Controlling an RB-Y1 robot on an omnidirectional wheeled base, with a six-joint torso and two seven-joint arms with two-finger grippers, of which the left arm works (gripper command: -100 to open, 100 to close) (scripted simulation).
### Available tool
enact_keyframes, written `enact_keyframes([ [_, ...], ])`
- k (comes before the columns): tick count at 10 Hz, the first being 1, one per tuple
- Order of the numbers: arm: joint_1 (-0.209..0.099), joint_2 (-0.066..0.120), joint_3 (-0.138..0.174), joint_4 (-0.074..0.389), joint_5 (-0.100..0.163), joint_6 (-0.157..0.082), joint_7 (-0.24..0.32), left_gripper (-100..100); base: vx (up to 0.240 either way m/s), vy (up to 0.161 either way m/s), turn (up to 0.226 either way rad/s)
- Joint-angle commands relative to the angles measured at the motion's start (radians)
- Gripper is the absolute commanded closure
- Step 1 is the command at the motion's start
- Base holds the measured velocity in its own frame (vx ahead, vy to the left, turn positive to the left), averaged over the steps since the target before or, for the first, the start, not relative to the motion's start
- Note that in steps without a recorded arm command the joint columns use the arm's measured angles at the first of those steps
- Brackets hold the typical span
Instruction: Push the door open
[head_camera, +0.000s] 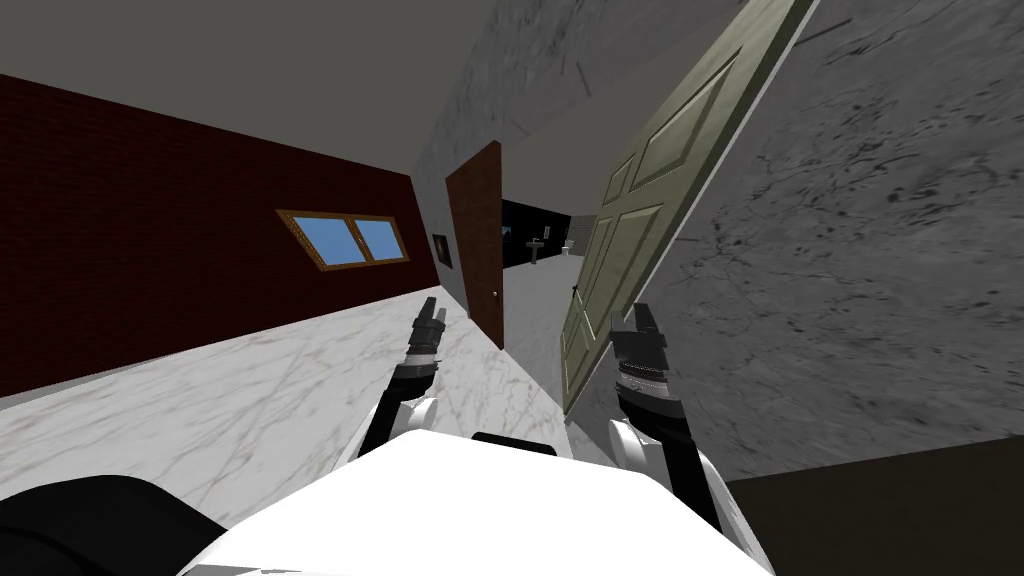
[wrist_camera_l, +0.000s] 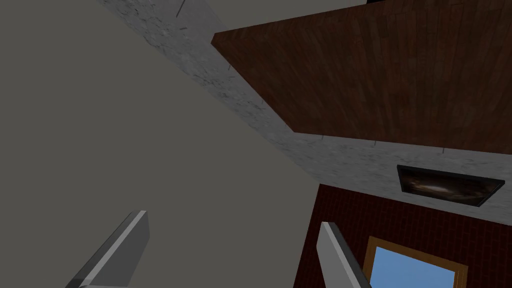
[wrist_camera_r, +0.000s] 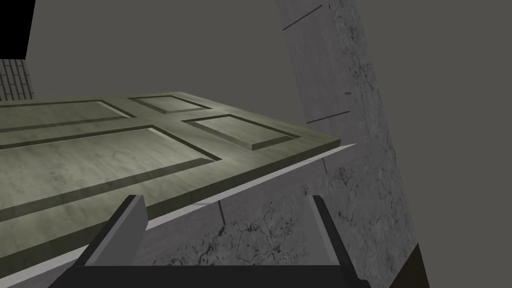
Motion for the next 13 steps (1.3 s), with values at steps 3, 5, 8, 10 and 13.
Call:
enact_keyframes([
  [3, -0.034, 0.014, 0.003, 0.076, 0.005, -0.014, 0.004, -100, 0.068, 0.072, -0.092],
  [5, -0.053, 0.021, 0.004, 0.121, 0.007, -0.025, 0.006, -100, 0.070, 0.083, -0.112],
  [8, -0.083, 0.031, 0.005, 0.196, 0.011, -0.041, 0.009, -100, 0.079, 0.100, -0.114],
  [10, -0.104, 0.037, 0.006, 0.250, 0.014, -0.053, 0.012, -100, 0.091, 0.108, -0.119],
  [13, -0.138, 0.045, 0.007, 0.335, 0.019, -0.072, 0.016, -100, 0.077, 0.105, -0.136],
])
